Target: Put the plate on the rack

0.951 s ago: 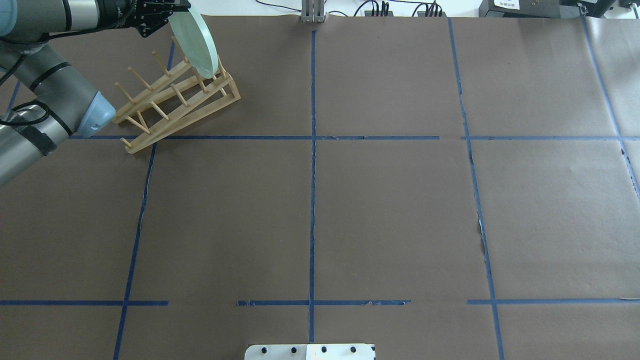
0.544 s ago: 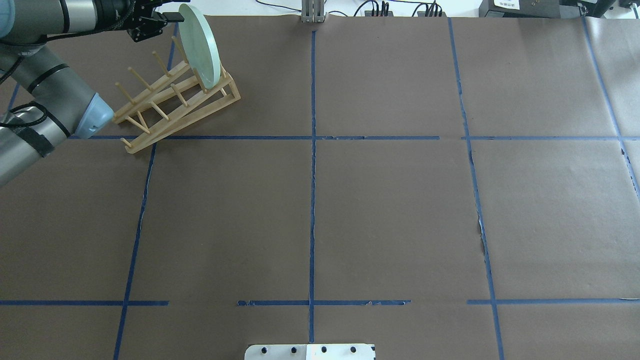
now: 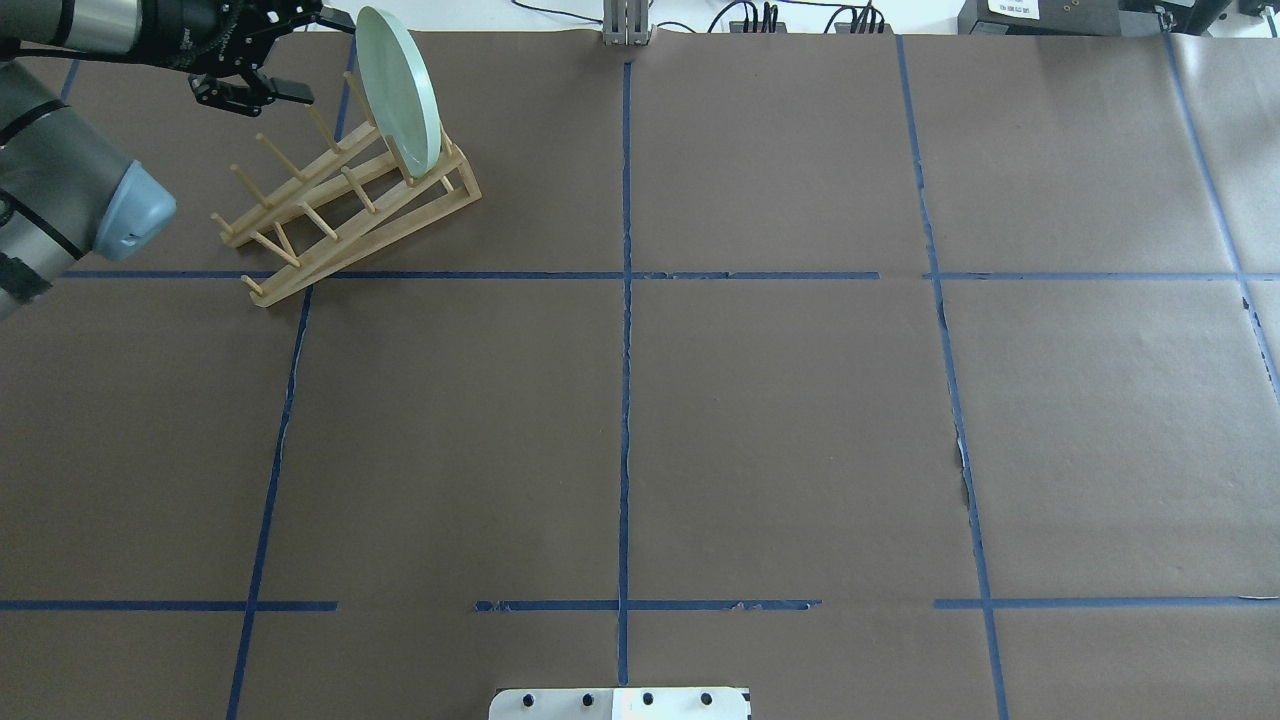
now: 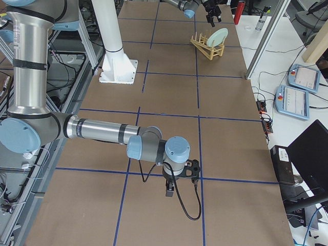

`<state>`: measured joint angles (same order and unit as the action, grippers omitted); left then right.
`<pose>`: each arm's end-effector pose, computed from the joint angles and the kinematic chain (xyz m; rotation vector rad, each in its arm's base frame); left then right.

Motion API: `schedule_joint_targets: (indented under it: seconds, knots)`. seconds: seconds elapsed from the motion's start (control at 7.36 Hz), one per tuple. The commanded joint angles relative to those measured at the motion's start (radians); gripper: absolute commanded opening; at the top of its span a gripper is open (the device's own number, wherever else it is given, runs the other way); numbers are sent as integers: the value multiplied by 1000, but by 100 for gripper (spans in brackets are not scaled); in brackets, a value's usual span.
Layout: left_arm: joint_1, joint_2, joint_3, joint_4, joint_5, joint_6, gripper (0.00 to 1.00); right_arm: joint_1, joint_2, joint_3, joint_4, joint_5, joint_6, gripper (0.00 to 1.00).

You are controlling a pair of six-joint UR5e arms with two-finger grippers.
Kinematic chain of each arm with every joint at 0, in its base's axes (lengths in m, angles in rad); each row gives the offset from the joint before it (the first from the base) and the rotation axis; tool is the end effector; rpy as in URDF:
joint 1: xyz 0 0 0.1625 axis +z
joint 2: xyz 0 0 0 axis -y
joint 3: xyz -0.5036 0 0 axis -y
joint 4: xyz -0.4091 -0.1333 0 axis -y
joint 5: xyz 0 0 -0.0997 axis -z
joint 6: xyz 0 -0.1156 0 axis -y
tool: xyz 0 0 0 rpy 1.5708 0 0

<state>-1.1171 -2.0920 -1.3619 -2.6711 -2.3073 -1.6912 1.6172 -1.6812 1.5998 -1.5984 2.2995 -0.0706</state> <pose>0.2745 -0.6898 0.3886 0.1083 1.4686 -0.4905 0.0768 -0.4389 0.7929 -0.0614 -0.7328 0.0166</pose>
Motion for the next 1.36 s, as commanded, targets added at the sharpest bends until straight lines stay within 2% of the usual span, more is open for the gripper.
schedule_joint_targets:
  seconds: [0.0,0.14,0.41,0.54,0.68,0.82,0.95,1.22]
  knots:
    - [-43,125,-100,246,-86,411,100,0,0,0,0,0,0,100]
    - [-56,214,-132,361,-77,681,100,1,0,0,0,0,0,100]
    - [-172,312,-134,561,-43,1175,100,1,0,0,0,0,0,100]
    - [-223,376,-132,635,-9,1391,100,1,0,0,0,0,0,100]
    - [-289,395,-128,719,-9,1574,100,0,0,0,0,0,0,100]
    - [-370,433,-150,846,-20,1628,100,1,0,-1,0,0,0,100]
    - [-429,437,-152,887,-20,1651,100,0,0,-1,0,0,0,100]
    - [-454,437,-149,977,-20,1776,100,0,0,0,0,0,0,100]
